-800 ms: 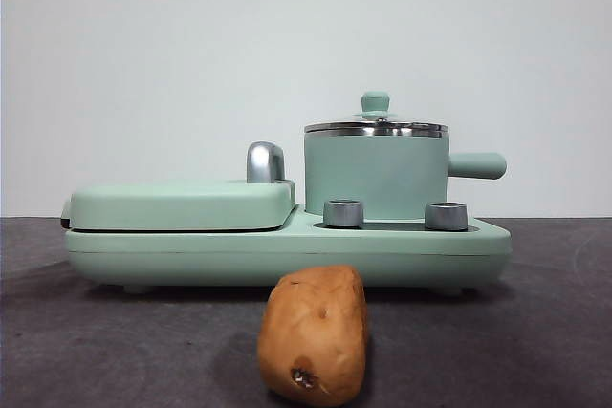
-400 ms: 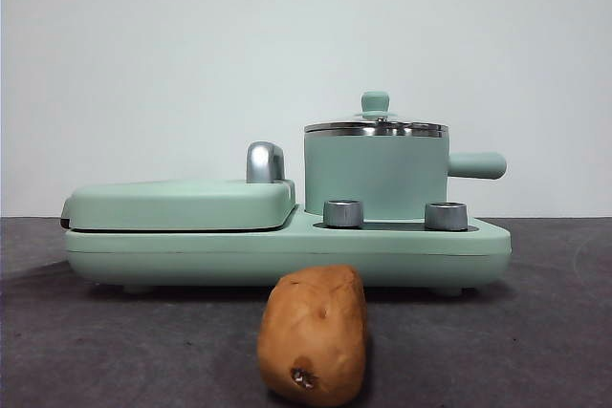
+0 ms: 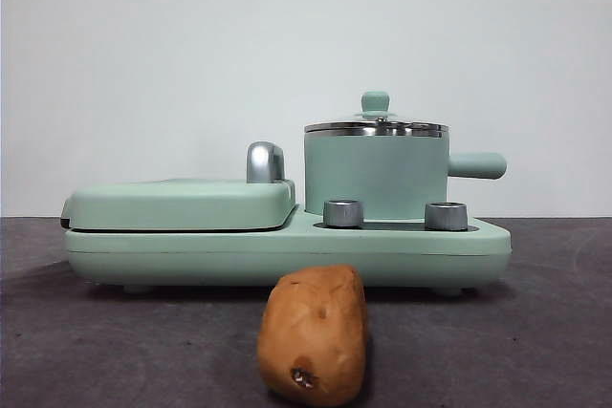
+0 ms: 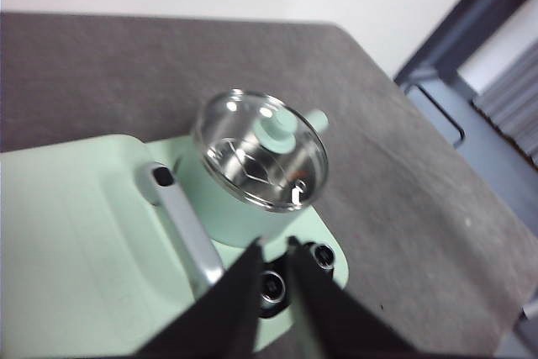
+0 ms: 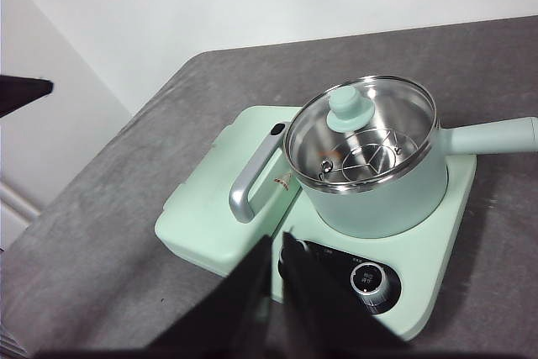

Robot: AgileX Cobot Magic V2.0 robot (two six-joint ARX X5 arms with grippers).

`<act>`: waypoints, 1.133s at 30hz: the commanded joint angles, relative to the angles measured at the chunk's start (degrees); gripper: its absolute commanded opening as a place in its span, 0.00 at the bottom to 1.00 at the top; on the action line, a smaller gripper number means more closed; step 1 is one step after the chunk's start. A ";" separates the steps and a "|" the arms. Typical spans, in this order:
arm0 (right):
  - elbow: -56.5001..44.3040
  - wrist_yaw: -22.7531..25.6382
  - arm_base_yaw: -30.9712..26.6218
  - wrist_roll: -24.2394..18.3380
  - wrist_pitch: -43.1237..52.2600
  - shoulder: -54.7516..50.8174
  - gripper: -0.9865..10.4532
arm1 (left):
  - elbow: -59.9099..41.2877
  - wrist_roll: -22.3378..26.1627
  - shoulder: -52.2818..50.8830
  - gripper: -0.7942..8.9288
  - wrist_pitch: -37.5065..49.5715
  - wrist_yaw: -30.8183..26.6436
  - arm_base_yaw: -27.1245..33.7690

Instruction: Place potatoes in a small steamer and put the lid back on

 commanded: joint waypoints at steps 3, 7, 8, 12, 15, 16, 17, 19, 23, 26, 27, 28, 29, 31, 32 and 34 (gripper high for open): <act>1.05 -0.31 0.09 -0.87 0.46 0.31 0.49 | 4.81 4.63 4.85 0.48 -2.69 0.35 -3.43; 1.05 -0.31 0.09 -1.18 0.46 0.31 0.55 | 7.93 4.57 9.33 0.50 -2.27 0.20 -6.67; 1.05 -0.31 0.09 -1.18 0.46 0.31 0.55 | 8.96 4.57 10.69 0.50 -2.27 0.00 -7.43; 1.05 -0.13 0.09 -1.16 0.44 0.31 0.55 | 15.58 4.57 18.16 0.51 -2.99 -0.42 -10.80; 1.05 -0.13 0.09 -1.16 0.44 0.31 0.55 | 21.99 5.07 24.59 0.51 -5.25 -2.56 -13.07; 1.05 -0.13 0.09 -1.16 0.44 0.31 0.55 | 24.20 5.33 26.64 0.51 -6.16 -3.65 -13.77; 1.05 -0.11 0.09 -1.16 0.44 0.31 0.55 | 26.36 5.42 28.79 0.51 -6.75 -4.76 -14.40; 1.05 -0.07 0.09 -1.14 0.44 0.31 0.55 | 31.54 5.42 33.88 0.51 -7.80 -7.08 -15.82; 1.05 -0.09 0.09 -1.14 0.42 0.31 0.55 | 41.66 5.42 43.17 0.50 -9.92 -11.80 -18.16; 1.05 -0.09 0.09 -1.14 0.44 0.31 0.55 | 48.37 5.44 49.48 0.50 -10.60 -16.02 -19.71; 1.05 -0.07 0.09 -1.14 0.44 0.31 0.55 | 50.64 5.42 51.74 0.50 -10.58 -17.73 -20.31; 1.05 0.09 0.09 -1.16 0.42 0.31 0.55 | 52.02 5.42 53.27 0.50 -10.49 -18.82 -20.63; 1.05 0.35 0.09 -1.16 0.44 0.31 0.55 | 53.94 5.40 55.58 0.50 -10.12 -19.96 -21.14; 1.05 0.35 0.09 -1.16 0.44 0.31 0.55 | 55.63 5.38 58.82 0.50 -9.22 -22.58 -22.10; 1.05 0.35 0.09 -1.16 0.44 0.31 0.55 | 55.71 5.38 59.69 0.50 -9.25 -24.02 -22.47; 1.05 0.35 0.09 -1.18 0.46 0.31 0.55 | 55.71 5.38 60.92 0.50 -9.55 -26.47 -23.17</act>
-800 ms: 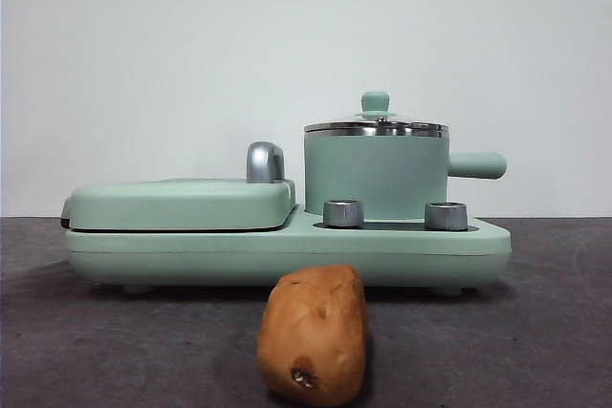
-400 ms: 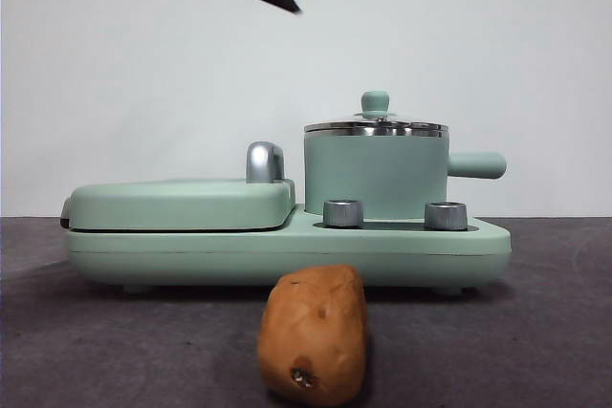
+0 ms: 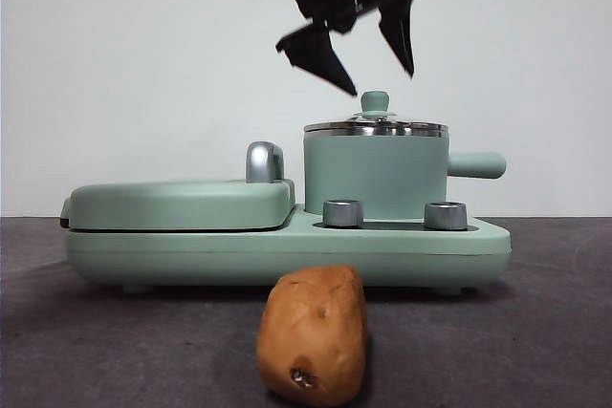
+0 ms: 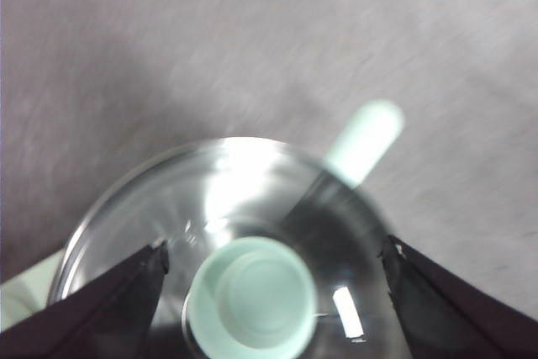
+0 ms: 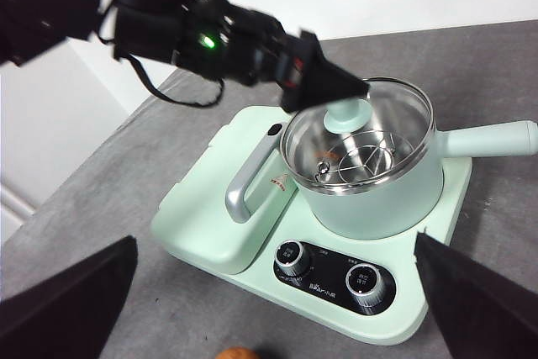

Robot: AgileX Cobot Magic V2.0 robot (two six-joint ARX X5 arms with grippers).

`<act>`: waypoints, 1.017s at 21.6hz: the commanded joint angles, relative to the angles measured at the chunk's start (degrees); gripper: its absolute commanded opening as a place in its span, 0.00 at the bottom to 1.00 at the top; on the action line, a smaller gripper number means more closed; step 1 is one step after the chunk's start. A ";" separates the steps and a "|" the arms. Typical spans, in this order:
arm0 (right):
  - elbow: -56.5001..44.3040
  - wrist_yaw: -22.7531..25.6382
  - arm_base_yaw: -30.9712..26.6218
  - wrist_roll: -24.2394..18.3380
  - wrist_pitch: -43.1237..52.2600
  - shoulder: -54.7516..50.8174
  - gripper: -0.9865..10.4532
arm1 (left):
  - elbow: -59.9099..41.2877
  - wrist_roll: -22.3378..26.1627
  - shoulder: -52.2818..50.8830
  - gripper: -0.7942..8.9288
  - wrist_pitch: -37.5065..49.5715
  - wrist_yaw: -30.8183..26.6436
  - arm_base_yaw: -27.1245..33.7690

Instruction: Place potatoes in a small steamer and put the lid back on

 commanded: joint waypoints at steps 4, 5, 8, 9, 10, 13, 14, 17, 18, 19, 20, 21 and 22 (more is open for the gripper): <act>1.05 0.09 0.09 -0.48 0.46 0.28 0.55 | 1.95 0.35 2.32 0.48 0.37 -2.40 -1.79; 1.05 0.09 0.09 -0.48 0.46 0.28 0.55 | 1.95 0.35 2.32 0.45 0.07 -2.40 -1.79; 1.05 0.13 0.09 -0.48 0.46 0.28 0.55 | 1.95 0.37 2.34 0.43 -1.57 -2.40 -1.79; 1.05 0.24 0.09 -0.48 0.46 0.28 0.55 | 1.95 0.35 2.34 0.43 -1.60 -2.43 -1.79; 1.05 0.24 0.09 -0.48 0.46 0.28 0.55 | 1.95 0.35 2.34 0.39 -1.57 -2.43 -1.79; 1.05 0.22 0.09 -0.46 0.46 0.28 0.55 | 1.95 0.35 2.45 0.32 -1.53 -2.43 -1.79; 1.05 0.24 0.09 -0.46 0.44 0.26 0.55 | 1.95 0.35 2.54 0.28 -1.53 -2.54 -1.77; 1.05 0.22 0.09 -0.42 0.44 0.26 0.55 | 1.95 0.35 2.54 0.13 -1.60 -2.60 -1.73; 1.05 0.22 0.09 -0.42 0.44 0.26 0.55 | 1.95 0.35 2.54 0.10 -1.62 -2.60 -1.73; 1.05 0.22 0.09 -0.39 0.44 0.26 0.55 | 1.95 0.39 2.54 0.10 -1.60 -2.60 -1.73; 1.05 0.24 0.09 -0.39 0.44 0.26 0.55 | 1.99 0.42 2.54 0.10 -1.51 -2.60 -1.73; 1.05 0.26 0.09 -0.39 0.44 0.26 0.55 | 2.36 0.39 2.51 0.10 -1.60 -2.60 -1.73; 1.05 0.81 0.09 -0.42 0.42 0.26 0.55 | 3.39 0.42 2.47 0.10 -2.43 -2.60 -1.70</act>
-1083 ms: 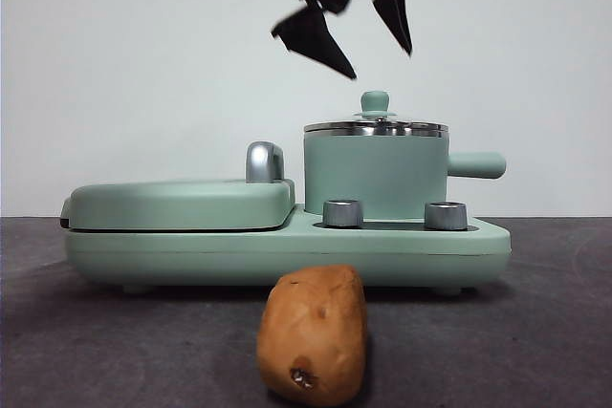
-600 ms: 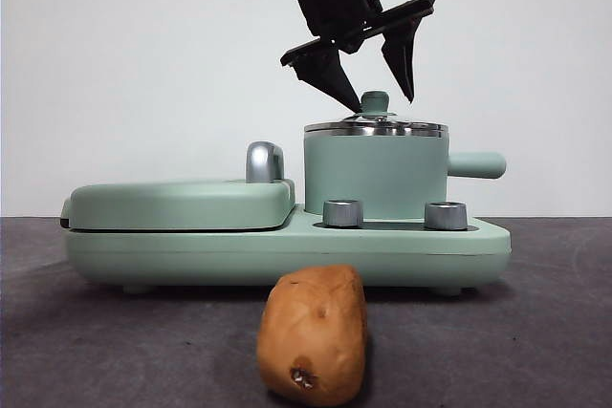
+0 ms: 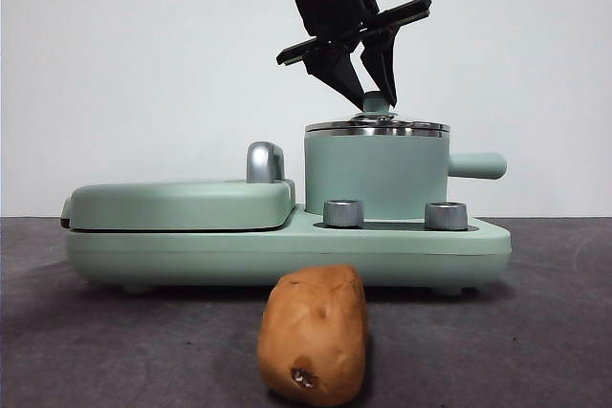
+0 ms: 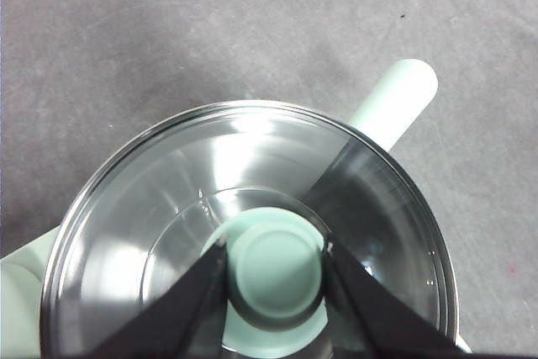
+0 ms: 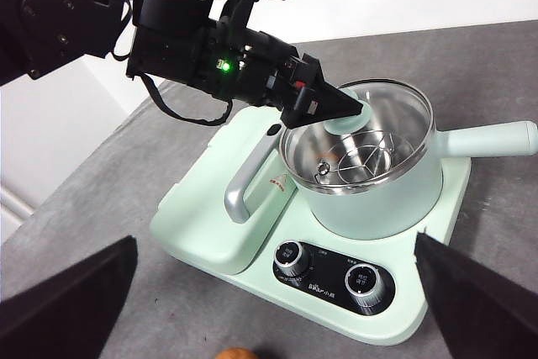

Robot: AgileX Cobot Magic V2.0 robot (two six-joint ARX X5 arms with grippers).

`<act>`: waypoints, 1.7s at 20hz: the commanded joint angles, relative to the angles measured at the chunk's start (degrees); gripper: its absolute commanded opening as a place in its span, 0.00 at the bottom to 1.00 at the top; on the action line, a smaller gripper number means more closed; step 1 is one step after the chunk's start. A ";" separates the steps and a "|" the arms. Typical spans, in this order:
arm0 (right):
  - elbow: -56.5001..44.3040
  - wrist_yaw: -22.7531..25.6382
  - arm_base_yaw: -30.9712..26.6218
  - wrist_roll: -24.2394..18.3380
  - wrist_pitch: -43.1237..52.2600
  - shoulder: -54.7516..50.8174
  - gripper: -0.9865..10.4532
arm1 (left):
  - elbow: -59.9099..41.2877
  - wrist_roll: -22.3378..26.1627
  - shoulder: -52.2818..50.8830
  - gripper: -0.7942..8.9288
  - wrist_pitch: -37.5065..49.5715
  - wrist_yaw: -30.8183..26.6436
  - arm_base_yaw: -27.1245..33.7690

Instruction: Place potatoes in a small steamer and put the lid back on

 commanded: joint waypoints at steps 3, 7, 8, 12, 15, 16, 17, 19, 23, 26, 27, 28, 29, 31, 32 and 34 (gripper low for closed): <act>1.05 6.05 0.52 -0.39 -0.79 0.31 0.55 | 8.41 0.17 1.01 0.10 -5.20 0.48 -0.39; 3.13 9.86 4.22 -0.39 -5.90 2.99 0.55 | 18.75 0.17 0.96 0.10 -12.87 0.48 0.11; 4.76 11.43 6.12 -0.37 -8.37 4.59 0.55 | 21.97 0.20 0.90 0.10 -15.50 0.48 0.44; 11.32 18.78 15.56 3.52 -17.07 11.74 0.55 | 31.04 1.40 0.87 0.10 -25.20 0.46 2.60; 13.66 22.93 25.35 10.05 -18.71 17.79 0.53 | 34.84 1.40 0.59 0.10 -28.68 0.46 5.40; 13.70 24.72 28.59 11.82 -18.62 19.58 0.53 | 35.52 1.40 0.33 0.10 -29.46 0.46 6.38; 13.70 27.30 32.65 13.90 -18.62 22.14 0.52 | 35.85 1.40 -0.02 0.10 -30.18 0.46 7.50; 13.70 31.63 39.65 17.25 -18.53 27.06 0.52 | 35.85 1.40 -0.96 0.10 -30.97 0.46 9.73; 13.70 35.67 49.72 22.71 -15.45 38.23 0.52 | 35.85 1.40 -3.34 0.10 -32.44 0.46 14.08; 13.73 35.65 53.40 24.70 -13.75 45.97 0.52 | 35.85 1.38 -5.73 0.10 -33.99 0.46 16.98; 13.73 35.69 54.23 24.79 -13.07 48.19 0.52 | 35.85 1.33 -6.64 0.10 -34.51 0.46 17.88; 13.73 35.85 54.80 24.81 -12.22 50.31 0.52 | 35.85 1.27 -7.43 0.10 -34.71 0.46 18.62; 13.73 35.80 55.21 24.90 -11.34 52.22 0.52 | 35.85 1.25 -8.20 0.10 -34.77 0.48 19.23; 13.73 35.85 55.60 24.92 -10.43 55.45 0.52 | 35.85 1.16 -9.55 0.10 -34.91 0.48 20.26; 13.70 35.85 55.67 24.92 -10.21 56.74 0.52 | 35.85 1.01 -9.99 0.10 -34.95 0.50 20.52; 13.70 35.85 55.67 24.87 -9.40 58.90 0.51 | 35.85 0.94 -10.67 0.10 -35.06 0.50 20.52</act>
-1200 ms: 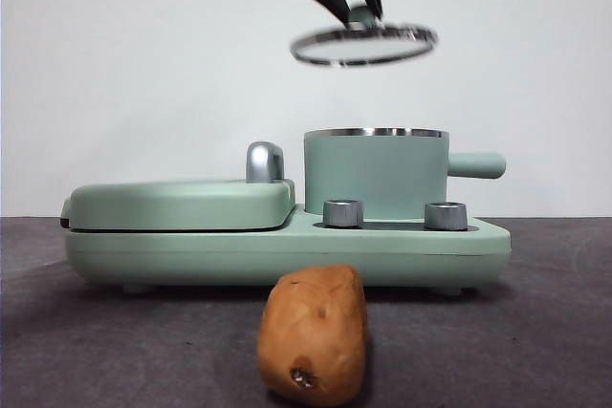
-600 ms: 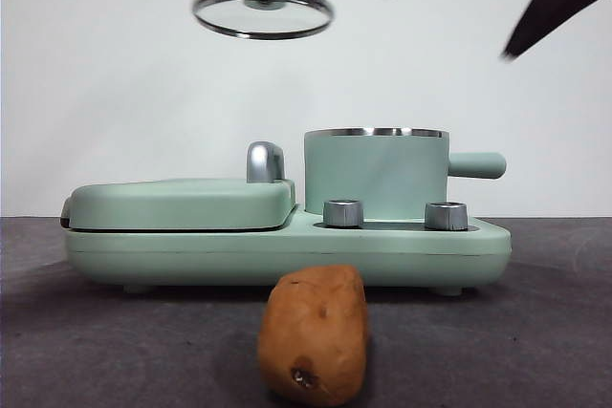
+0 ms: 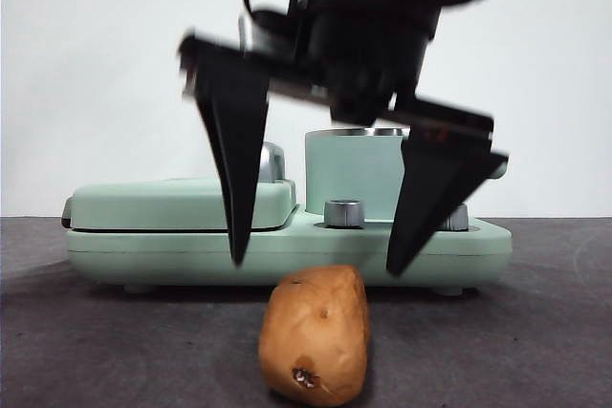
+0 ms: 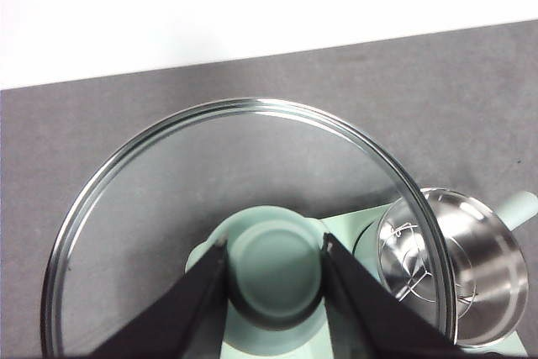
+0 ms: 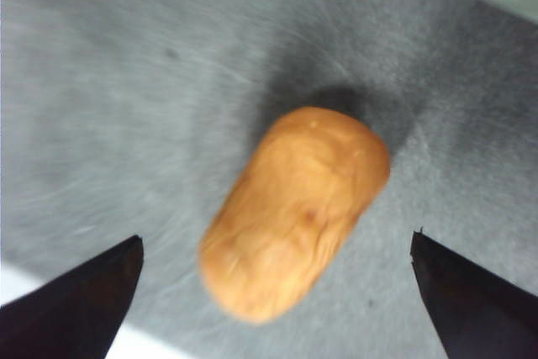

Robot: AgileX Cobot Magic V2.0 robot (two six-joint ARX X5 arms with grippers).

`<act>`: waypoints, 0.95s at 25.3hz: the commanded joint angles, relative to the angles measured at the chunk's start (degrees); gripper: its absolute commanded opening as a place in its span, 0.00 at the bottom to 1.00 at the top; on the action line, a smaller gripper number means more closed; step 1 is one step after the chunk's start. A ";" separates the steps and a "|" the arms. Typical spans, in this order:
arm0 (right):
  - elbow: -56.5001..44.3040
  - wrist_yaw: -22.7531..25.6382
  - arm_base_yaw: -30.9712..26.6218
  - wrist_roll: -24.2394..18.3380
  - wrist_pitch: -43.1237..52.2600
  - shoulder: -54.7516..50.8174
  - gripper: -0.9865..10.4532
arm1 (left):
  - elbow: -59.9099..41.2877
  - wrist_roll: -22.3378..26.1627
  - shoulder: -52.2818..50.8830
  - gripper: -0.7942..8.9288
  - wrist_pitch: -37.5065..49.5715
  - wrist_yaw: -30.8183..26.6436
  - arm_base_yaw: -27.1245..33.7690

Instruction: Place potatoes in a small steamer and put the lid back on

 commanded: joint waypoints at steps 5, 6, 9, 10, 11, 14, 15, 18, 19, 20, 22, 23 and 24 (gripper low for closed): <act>1.03 -0.44 0.66 0.55 2.21 5.18 0.49 | 2.54 0.33 -0.96 0.10 -0.59 0.35 -0.42; 1.05 -0.70 0.66 0.37 2.23 5.64 0.43 | 2.54 0.33 -0.96 0.10 -0.70 0.35 -0.50; 1.03 -1.07 0.63 0.15 2.10 6.16 0.26 | 2.54 0.28 -0.96 0.10 -0.72 0.35 -0.61; 1.03 -1.07 0.48 0.13 2.10 6.23 0.23 | 2.54 0.26 -0.96 0.10 -0.79 0.35 -0.61; 1.03 -1.07 0.35 0.13 2.08 6.25 0.23 | 2.54 0.24 -0.96 0.10 -0.79 0.35 -0.61; 1.03 -1.27 -0.07 0.04 1.79 6.47 0.23 | 2.54 0.13 -1.07 0.10 -0.85 0.35 -0.59; 1.03 -1.29 -0.15 -0.04 1.79 6.47 0.23 | 2.54 0.13 -1.11 0.10 -0.87 0.37 -0.59; 1.60 -1.44 -0.50 -0.07 1.49 6.23 0.22 | 2.54 0.13 -1.18 0.10 -0.87 0.37 -0.59; 2.60 -1.73 -1.20 -0.15 0.39 5.88 0.22 | 2.56 0.13 -1.18 0.10 -0.85 0.35 -0.59; 3.63 -1.75 -1.70 -0.74 -0.74 5.66 0.22 | 2.54 0.13 -1.18 0.10 -0.85 0.35 -0.59; 7.02 -1.66 -2.71 -2.62 -3.89 5.53 0.22 | 2.54 0.13 -1.18 0.10 -0.85 0.37 -0.59; 9.38 -1.46 -3.45 -3.74 -5.90 5.53 0.23 | 2.54 0.15 -1.18 0.10 -0.81 0.37 -0.57; 11.91 -1.20 -4.31 -4.85 -7.96 5.53 0.23 | 2.54 0.15 -1.18 0.10 -0.81 0.35 -0.48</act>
